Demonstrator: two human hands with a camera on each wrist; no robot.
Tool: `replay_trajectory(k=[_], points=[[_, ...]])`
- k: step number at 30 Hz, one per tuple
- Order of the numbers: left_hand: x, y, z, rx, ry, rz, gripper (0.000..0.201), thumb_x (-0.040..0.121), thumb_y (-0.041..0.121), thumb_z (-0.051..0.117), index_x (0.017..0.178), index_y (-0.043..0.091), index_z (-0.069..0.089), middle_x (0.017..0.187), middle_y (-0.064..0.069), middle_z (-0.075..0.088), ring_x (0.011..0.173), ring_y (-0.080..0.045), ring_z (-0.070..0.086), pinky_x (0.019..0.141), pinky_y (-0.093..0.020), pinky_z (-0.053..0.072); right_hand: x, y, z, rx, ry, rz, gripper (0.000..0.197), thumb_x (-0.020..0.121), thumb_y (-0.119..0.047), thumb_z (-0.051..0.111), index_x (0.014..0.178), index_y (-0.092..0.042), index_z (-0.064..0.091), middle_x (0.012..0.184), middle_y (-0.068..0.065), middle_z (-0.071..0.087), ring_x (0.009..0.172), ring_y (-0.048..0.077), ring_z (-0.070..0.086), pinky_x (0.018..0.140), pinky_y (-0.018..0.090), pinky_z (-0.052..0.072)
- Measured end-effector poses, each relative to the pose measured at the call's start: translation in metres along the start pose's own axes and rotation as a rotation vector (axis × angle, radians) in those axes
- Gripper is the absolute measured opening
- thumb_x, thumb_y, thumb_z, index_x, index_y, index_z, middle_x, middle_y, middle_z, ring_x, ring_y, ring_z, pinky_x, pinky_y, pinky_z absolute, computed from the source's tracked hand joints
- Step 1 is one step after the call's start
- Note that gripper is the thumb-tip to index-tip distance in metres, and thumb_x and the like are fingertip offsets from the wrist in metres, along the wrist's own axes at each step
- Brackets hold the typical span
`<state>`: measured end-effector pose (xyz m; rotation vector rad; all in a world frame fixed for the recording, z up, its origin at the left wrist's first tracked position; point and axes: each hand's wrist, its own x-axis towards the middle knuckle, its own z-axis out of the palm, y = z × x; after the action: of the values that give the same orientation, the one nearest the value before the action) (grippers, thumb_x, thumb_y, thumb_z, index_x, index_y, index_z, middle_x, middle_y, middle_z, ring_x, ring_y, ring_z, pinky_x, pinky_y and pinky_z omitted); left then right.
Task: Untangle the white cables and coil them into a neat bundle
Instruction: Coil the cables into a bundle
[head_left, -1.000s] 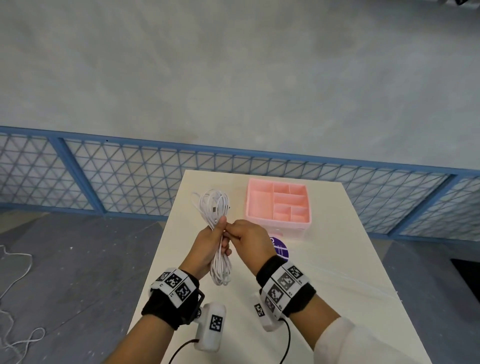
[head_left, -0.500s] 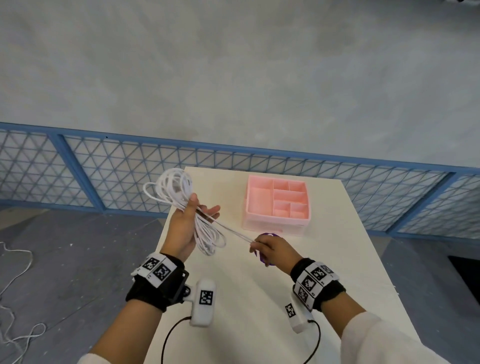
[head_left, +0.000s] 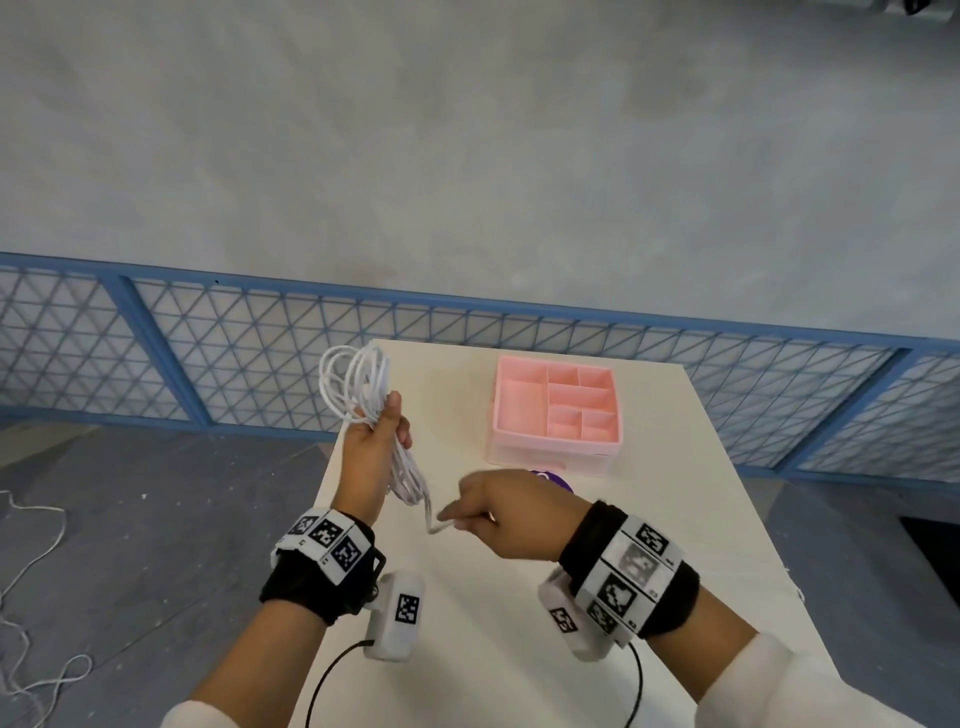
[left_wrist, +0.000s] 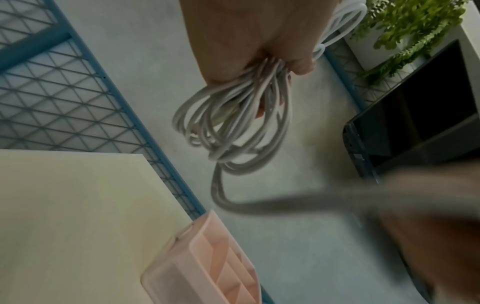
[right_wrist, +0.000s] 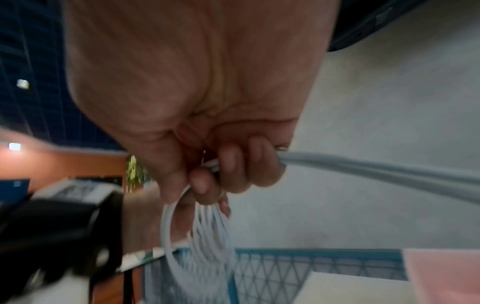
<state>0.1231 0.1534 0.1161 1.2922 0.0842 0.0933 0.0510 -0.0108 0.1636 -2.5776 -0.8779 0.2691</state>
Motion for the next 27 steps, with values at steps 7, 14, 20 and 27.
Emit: replay_trajectory(k=[7,14,20,27], points=[[-0.037,0.003,0.031,-0.211,-0.147,-0.233,0.03,0.092,0.032,0.051,0.072,0.01,0.057,0.057,-0.005,0.052,0.053,-0.018,0.054,0.052,-0.027,0.046,0.031,-0.005,-0.021,0.174,0.482,0.258,0.041,0.067,-0.037,0.075,0.083,-0.023,0.04,0.071,0.001,0.06,0.063,0.021,0.055,0.058,0.034,0.042],[-0.04,0.014,0.026,0.051,-0.156,-0.27,0.035,0.09,0.037,0.054,0.065,0.012,0.05,0.038,0.003,0.034,0.032,-0.014,0.032,0.04,-0.022,0.031,0.034,0.024,-0.013,0.478,0.182,0.231,0.036,0.073,-0.033,0.076,0.082,-0.019,0.044,0.061,-0.009,0.055,0.053,0.008,0.048,0.054,0.021,0.04],[-0.016,0.023,-0.018,-0.191,-0.199,-0.415,0.029,0.081,0.041,0.061,0.072,0.02,0.043,0.037,0.008,0.031,0.03,-0.006,0.028,0.035,-0.017,0.028,0.015,0.069,-0.012,0.554,0.114,0.409,0.018,0.085,-0.025,0.064,0.074,-0.013,0.058,0.051,-0.001,0.046,0.039,0.006,0.045,0.05,0.019,0.042],[-0.016,0.018,-0.03,0.066,-0.387,-0.432,0.032,0.064,0.029,0.075,0.091,0.013,0.068,0.043,0.004,0.034,0.035,-0.009,0.032,0.039,-0.022,0.036,0.024,0.089,0.004,0.59,0.489,0.638,0.04,0.08,-0.039,0.067,0.058,-0.007,0.061,0.052,0.004,0.052,0.05,0.017,0.044,0.055,0.026,0.037]])
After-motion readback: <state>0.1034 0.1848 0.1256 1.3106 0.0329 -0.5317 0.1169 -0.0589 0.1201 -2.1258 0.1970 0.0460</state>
